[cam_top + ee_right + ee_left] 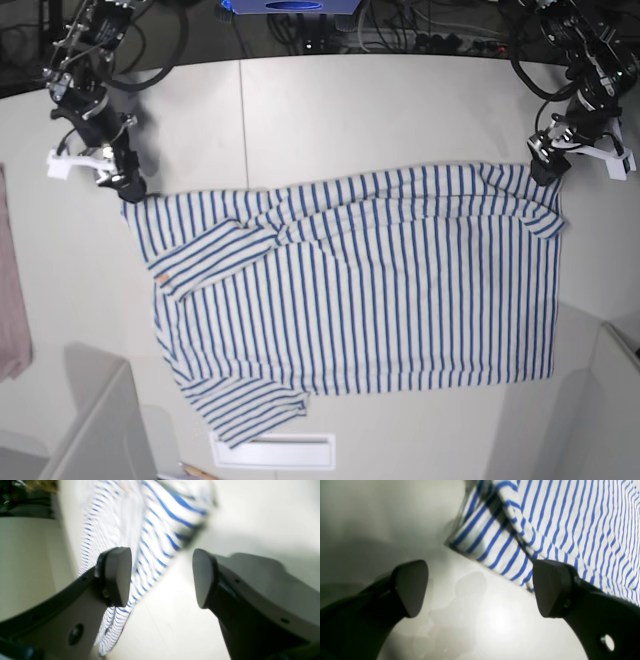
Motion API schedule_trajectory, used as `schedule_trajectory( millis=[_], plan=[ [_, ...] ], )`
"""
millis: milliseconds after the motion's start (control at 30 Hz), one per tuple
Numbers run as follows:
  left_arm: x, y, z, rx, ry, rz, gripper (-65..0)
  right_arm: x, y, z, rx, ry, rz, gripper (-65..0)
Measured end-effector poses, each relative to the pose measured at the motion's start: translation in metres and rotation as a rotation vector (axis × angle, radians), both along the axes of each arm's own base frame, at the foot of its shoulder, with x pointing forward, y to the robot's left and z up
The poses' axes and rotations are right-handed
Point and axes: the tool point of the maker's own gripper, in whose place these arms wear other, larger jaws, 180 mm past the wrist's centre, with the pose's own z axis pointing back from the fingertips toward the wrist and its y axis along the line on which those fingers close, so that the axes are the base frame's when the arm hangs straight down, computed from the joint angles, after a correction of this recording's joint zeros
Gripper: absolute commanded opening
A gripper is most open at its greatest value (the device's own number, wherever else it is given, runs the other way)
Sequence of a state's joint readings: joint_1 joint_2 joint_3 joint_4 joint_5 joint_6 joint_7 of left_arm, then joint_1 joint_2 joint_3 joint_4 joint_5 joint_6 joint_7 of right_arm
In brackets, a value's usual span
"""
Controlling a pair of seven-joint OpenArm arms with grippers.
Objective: Fold the T-shirt properly
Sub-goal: 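Raise both grippers, lifting the shirt's collar edge off the table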
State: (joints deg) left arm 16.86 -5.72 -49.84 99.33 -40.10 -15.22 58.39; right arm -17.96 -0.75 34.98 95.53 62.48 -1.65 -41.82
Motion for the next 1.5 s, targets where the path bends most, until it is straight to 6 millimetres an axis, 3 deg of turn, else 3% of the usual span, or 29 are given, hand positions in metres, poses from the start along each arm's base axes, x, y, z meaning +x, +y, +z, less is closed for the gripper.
schedule_trajectory(
  millis=[133,267,667,833,933,1033,1200,1500],
  plan=[
    [-0.002,-0.007,-0.005,-0.012,-0.046,0.036,-1.2,-0.003,0.003,-0.028,-0.026,0.089,0.005,-28.7],
    [-0.011,-0.004,-0.033,-0.062,-0.021,0.092,-1.2,0.012,0.004,-0.031,-0.042,0.081,0.004,-26.9],
    [0.019,0.004,-0.042,-0.127,-0.122,0.16,-2.0,0.033,0.003,-0.039,-0.005,0.056,-0.024,-27.2],
    [0.016,0.004,-0.046,-0.13,-0.113,0.166,-20.2,0.034,-0.001,-0.039,-0.017,0.046,-0.037,-27.2],
    [0.014,0.004,-0.048,-0.133,-0.103,0.167,-27.5,0.034,-0.003,-0.04,-0.015,0.047,-0.039,-27.2],
    [0.014,0.004,-0.048,-0.135,-0.101,0.168,-29.9,0.034,-0.003,-0.04,-0.013,0.046,-0.039,-27.3],
    [0.026,0.001,-0.05,-0.165,-0.115,0.174,-29.9,0.034,-0.003,-0.041,-0.011,0.044,-0.041,-27.3],
    [0.029,0.002,-0.051,-0.181,-0.126,0.181,-30.1,0.038,-0.006,-0.04,-0.022,0.032,-0.06,-27.3]
  ],
)
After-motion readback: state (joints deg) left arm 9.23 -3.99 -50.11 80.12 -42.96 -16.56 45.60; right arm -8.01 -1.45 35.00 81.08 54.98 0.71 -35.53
